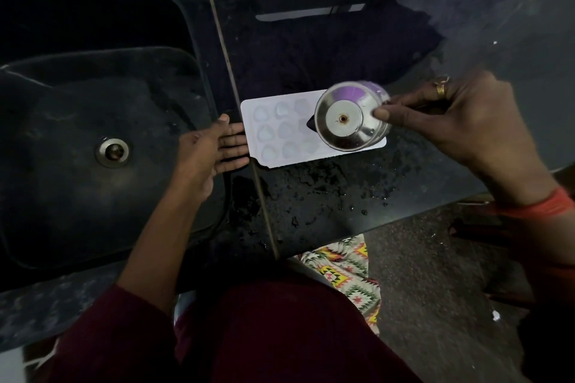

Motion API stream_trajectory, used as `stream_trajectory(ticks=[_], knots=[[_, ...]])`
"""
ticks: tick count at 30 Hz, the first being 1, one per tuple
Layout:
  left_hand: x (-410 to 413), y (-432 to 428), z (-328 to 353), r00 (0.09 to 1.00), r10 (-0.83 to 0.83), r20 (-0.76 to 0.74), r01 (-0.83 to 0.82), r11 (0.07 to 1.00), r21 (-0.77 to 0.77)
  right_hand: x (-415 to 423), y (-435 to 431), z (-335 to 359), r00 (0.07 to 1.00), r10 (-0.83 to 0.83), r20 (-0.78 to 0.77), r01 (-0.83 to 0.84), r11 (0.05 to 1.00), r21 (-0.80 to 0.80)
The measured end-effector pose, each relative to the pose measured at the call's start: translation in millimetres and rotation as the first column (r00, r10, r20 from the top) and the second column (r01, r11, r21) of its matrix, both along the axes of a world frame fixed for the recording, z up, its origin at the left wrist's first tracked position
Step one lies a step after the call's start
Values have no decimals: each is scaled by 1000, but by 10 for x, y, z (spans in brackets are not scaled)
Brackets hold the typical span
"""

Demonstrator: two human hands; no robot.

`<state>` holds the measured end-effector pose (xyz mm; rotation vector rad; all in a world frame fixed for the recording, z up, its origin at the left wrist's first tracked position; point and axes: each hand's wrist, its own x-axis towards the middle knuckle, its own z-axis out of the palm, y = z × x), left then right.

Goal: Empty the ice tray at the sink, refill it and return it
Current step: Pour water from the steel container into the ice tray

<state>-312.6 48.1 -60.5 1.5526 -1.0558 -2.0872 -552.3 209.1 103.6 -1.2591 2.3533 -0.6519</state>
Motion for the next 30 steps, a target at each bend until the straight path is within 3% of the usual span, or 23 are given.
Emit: stream_trajectory(ticks=[30], knots=[[24,41,26,1000,11,-5,-11,1000,-2,41,15,70,998,13,-54,-13,1000,0]])
